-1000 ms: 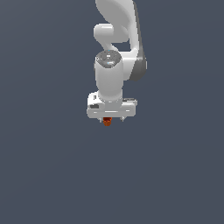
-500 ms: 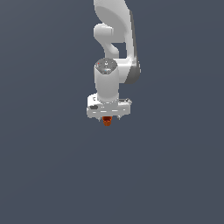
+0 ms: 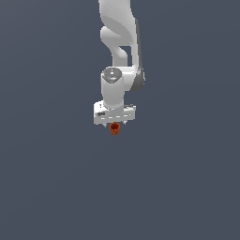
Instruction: Pick up the object and move it to a goal position.
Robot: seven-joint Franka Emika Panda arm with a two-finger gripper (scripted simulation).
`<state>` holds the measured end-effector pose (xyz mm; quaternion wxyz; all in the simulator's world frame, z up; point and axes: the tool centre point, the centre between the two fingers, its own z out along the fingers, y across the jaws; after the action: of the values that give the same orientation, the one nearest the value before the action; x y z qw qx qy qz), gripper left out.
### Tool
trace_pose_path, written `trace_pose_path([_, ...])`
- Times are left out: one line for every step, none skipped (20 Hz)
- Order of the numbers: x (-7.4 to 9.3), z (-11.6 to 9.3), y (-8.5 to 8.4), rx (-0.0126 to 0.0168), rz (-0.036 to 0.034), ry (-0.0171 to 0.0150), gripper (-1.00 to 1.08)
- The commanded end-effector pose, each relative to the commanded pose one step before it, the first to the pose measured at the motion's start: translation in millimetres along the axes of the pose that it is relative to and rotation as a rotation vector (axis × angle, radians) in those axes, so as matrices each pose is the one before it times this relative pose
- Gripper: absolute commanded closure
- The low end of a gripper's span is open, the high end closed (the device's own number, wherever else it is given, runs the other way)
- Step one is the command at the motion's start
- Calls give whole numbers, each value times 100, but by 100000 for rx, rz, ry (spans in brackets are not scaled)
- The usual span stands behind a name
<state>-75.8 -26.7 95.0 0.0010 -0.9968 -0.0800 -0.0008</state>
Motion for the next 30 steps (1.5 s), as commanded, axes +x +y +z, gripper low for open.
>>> trace_pose_path([-630, 446, 34, -128, -1016, -85, -92])
trace_pose_path([-152, 107, 8, -23, -219, -40, -92])
trace_pose_path([-109, 76, 8, -16, -151, -28, -92])
trace_pose_path([-65, 46, 2, -10, -96, -17, -92])
trace_pose_path([-20, 17, -8, -5, -48, -9, -92])
trace_pose_path([105, -66, 4, 37, 233, -41, -92])
trace_pose_path([-2, 31, 1, 0, 0, 0, -92])
trace_pose_path([-5, 91, 2, 0, 0, 0, -92])
trace_pose_path([-9, 152, 3, 0, 0, 0, -92])
trace_pose_path([-13, 212, 4, 0, 0, 0, -92])
trace_pose_path([-12, 266, -21, -5, -48, 9, -92])
trace_pose_path([-21, 330, 5, 0, 0, 0, -92])
trace_pose_path([-25, 387, 6, 0, 0, 0, -92])
trace_pose_path([-23, 437, -18, -4, -48, 9, -92])
trace_pose_path([-30, 496, 8, 0, 0, 0, -92])
trace_pose_path([-24, 518, -16, -5, -48, 9, -92])
trace_pose_path([-22, 471, 9, 0, 0, 0, -92])
trace_pose_path([-8, 408, -15, -7, -48, 9, -92])
trace_pose_path([-5, 354, 10, 0, 0, 0, -92])
trace_pose_path([2, 293, 10, 0, 0, 0, -92])
trace_pose_path([8, 235, 9, 0, 0, 0, -92])
trace_pose_path([15, 173, -16, -16, -45, 8, -92])
trace_pose_path([10, 126, 6, 0, 0, 0, -92])
trace_pose_path([7, 74, 4, 0, 0, 0, -92])
trace_pose_path([3, 24, 1, 0, 0, 0, -92])
trace_pose_path([0, 0, 0, 0, 0, 0, 108])
trace_pose_path([0, 0, 0, 0, 0, 0, 108])
trace_pose_path([0, 0, 0, 0, 0, 0, 108])
trace_pose_path([0, 0, 0, 0, 0, 0, 108])
trace_pose_path([0, 0, 0, 0, 0, 0, 108])
